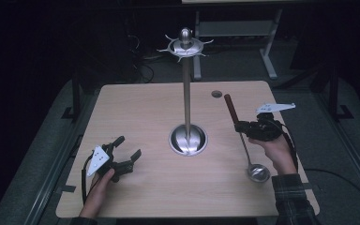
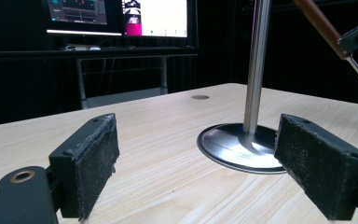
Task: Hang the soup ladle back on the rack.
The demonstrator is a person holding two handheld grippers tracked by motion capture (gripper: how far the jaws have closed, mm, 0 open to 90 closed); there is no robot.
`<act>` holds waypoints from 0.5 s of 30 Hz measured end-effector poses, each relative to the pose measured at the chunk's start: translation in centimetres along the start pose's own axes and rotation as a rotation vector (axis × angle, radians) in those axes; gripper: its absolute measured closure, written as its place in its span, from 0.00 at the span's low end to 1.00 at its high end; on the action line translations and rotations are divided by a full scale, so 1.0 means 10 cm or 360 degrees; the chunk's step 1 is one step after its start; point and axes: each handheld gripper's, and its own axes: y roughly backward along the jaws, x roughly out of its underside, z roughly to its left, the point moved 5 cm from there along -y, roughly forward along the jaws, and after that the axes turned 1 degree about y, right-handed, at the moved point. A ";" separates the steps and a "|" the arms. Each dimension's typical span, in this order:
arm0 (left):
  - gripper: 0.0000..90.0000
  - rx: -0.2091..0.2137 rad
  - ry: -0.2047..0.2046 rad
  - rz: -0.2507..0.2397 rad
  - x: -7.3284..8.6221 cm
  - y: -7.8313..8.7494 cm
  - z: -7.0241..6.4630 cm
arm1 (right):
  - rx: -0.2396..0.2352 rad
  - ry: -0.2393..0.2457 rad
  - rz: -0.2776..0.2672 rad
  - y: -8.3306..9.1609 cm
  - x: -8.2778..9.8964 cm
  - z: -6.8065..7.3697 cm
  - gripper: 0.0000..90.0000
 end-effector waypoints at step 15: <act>0.15 0.0000 0.0000 -0.0001 0.00 0.00 0.00 | -0.0035 0.0055 -0.0170 0.17 -0.12 0.08 0.81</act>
